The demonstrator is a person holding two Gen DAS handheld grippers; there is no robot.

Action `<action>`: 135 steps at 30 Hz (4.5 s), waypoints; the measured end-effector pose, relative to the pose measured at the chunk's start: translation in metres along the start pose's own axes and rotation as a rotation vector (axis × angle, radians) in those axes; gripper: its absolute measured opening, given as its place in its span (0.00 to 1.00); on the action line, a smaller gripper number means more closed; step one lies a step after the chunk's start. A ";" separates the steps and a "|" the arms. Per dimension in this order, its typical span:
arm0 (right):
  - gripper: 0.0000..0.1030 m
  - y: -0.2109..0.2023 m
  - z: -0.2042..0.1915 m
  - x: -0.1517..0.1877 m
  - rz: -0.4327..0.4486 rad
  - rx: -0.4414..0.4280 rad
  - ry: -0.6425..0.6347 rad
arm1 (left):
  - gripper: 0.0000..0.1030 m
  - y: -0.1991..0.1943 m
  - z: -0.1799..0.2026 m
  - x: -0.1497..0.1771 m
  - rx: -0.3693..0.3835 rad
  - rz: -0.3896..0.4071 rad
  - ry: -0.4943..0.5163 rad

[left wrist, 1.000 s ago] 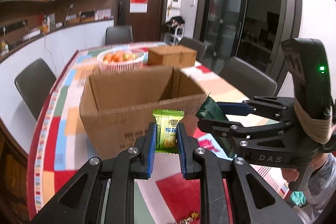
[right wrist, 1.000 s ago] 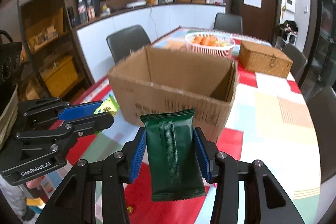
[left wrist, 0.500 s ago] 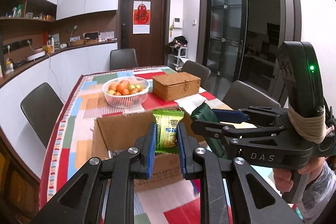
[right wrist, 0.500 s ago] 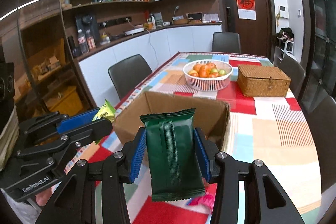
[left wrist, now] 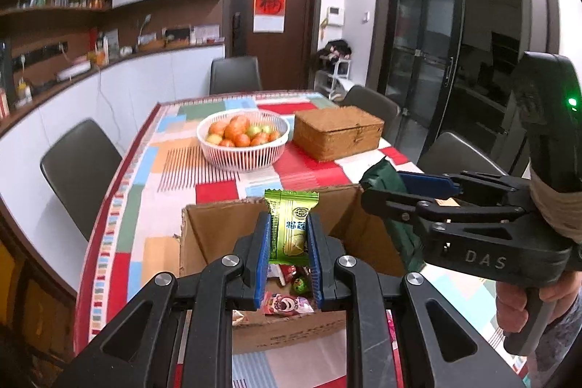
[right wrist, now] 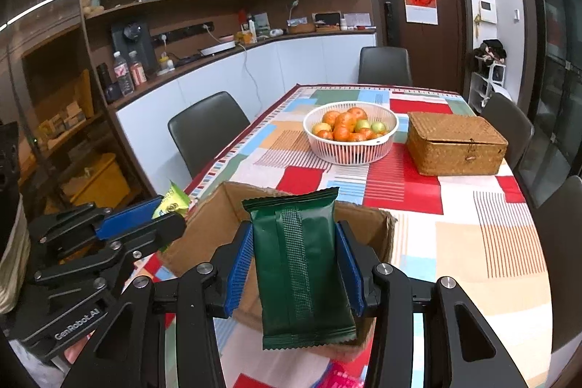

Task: Organize snacks
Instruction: 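Carry both packets into the box and open both tools, then move the left tool to the gold wrapped candy and grasp it, then grasp the pink snack packet with the right tool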

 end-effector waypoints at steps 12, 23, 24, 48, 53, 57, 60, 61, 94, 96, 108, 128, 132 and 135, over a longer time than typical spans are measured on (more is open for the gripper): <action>0.44 0.046 0.005 0.010 -0.090 0.018 -0.007 | 0.20 0.044 -0.021 0.019 -0.028 -0.106 -0.034; 0.65 0.024 0.010 0.022 -0.041 0.105 -0.024 | 0.50 -0.005 -0.013 0.033 -0.079 -0.041 0.024; 0.65 0.017 0.008 0.027 -0.035 0.114 -0.029 | 0.50 -0.010 -0.011 0.035 -0.076 -0.036 0.027; 0.65 -0.049 -0.025 0.190 -0.241 0.083 -0.091 | 0.55 -0.064 0.065 0.196 0.086 -0.267 0.190; 0.65 -0.045 -0.022 0.227 -0.342 0.068 -0.055 | 0.55 -0.063 0.075 0.229 0.135 -0.341 0.203; 0.65 -0.042 -0.022 0.255 -0.423 0.054 -0.042 | 0.55 -0.057 0.079 0.253 0.149 -0.401 0.228; 0.65 -0.039 -0.021 0.272 -0.472 0.054 -0.033 | 0.53 -0.050 0.082 0.270 0.155 -0.446 0.239; 0.65 -0.038 -0.020 0.276 -0.485 0.054 -0.026 | 0.51 -0.047 0.082 0.276 0.158 -0.463 0.245; 0.65 -0.024 0.003 0.283 -0.500 0.048 0.045 | 0.19 -0.012 0.091 0.247 0.157 -0.458 0.096; 0.65 -0.023 0.007 0.275 -0.485 0.059 0.013 | 0.19 -0.009 0.092 0.241 0.153 -0.452 0.079; 0.65 -0.008 0.038 0.228 -0.461 0.103 -0.154 | 0.19 0.018 0.104 0.207 0.126 -0.397 0.038; 0.65 0.055 0.057 0.222 -0.578 0.065 -0.330 | 0.19 0.050 0.083 0.205 0.039 -0.417 0.011; 0.64 0.062 0.057 0.225 -0.579 0.047 -0.287 | 0.19 0.058 0.084 0.206 0.032 -0.424 -0.002; 0.49 0.063 0.057 0.229 -0.579 0.029 -0.248 | 0.19 0.058 0.081 0.207 0.029 -0.423 -0.005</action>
Point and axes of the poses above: each gripper's, at about its wrist camera, not at the fingertips, and y roughly the way its jaws point, z to its right, x to its underside, the point moved 10 cm from there along y, roughly the way its jaws point, and after that the axes turned 5 degrees about -x, right-handed, at the moved point
